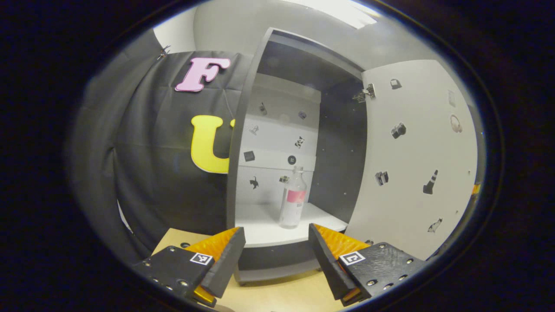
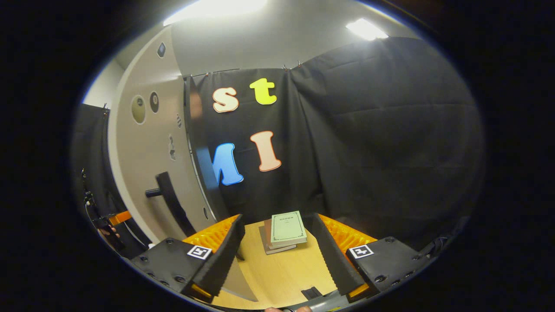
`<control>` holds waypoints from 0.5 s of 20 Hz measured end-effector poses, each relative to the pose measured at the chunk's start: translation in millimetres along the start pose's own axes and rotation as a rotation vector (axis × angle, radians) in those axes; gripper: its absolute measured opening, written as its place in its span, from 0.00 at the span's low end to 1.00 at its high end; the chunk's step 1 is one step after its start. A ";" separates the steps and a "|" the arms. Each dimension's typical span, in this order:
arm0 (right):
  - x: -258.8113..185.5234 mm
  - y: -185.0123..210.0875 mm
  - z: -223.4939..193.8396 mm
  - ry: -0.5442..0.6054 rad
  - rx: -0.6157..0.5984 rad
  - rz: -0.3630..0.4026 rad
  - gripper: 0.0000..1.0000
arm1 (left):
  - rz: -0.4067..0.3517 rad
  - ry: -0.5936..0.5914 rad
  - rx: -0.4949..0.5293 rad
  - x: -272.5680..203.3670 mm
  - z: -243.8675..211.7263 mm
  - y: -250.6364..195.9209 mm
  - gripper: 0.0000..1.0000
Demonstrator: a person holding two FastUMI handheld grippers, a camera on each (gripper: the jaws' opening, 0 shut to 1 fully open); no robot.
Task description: Open the cabinet door with the right hand, grasp the bottle in the cabinet with the left hand and place it on the coaster, then close the cabinet door with the right hand.
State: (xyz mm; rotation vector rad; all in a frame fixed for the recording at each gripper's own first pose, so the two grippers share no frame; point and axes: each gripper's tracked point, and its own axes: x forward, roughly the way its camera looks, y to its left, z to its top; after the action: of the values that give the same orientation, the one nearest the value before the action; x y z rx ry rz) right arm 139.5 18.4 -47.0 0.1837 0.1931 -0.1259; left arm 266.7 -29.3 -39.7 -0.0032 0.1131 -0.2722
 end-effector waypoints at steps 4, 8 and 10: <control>30.3 -15.5 14.4 -0.063 -0.001 -0.029 0.98 | 0.034 -0.018 0.041 46.9 10.7 -12.5 0.90; 61.2 -31.1 9.1 -0.047 -0.028 -0.045 0.98 | 0.029 -0.020 0.034 93.3 9.2 -30.6 0.90; 72.4 -34.5 2.9 -0.027 -0.035 -0.039 0.98 | 0.023 -0.012 0.045 117.9 7.5 -36.6 0.88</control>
State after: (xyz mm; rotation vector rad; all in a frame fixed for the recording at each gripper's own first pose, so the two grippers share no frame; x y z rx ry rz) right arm 205.5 -23.6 -64.7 0.1435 0.1716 -0.1641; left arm 370.5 -96.3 -44.7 0.0407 0.0951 -0.2516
